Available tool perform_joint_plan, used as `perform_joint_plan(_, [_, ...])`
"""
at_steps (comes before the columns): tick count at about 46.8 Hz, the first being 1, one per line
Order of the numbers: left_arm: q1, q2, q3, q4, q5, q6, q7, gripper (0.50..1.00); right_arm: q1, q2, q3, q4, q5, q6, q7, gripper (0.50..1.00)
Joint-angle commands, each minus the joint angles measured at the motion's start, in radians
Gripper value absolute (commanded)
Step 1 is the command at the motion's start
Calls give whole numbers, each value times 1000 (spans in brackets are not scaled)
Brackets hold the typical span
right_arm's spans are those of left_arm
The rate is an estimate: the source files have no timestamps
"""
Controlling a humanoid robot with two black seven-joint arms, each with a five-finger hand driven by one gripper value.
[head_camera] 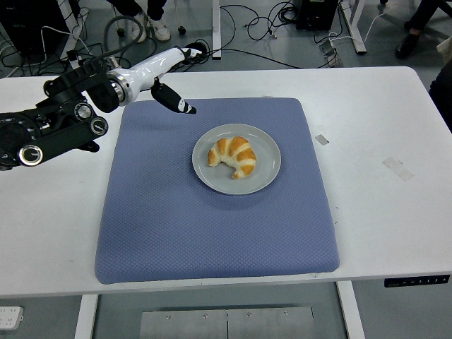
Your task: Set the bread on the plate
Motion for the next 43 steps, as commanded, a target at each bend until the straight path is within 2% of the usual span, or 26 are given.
perform_joint_plan(1, [16,41,-41,2,-31,0,-3,955,0,0,0,1,0,0,0,1000])
perform_joint_plan(8, [42,87,-107,19,-121,0,-9,957,0,0,0,1,0,0,0,1000])
perform_joint_plan(18, [75,126,-128,68,-219,1,-38,955,0,0,0,0,1,0,0,1000])
perform_joint_plan(28, [107,129,-142,166,-245,4,-96,955,0,0,0,0,0,0,0,1000])
perform_joint_plan(43, [122,130,-181,241,-284,3,-129,955,11,0,15,1,1,2,0,1000])
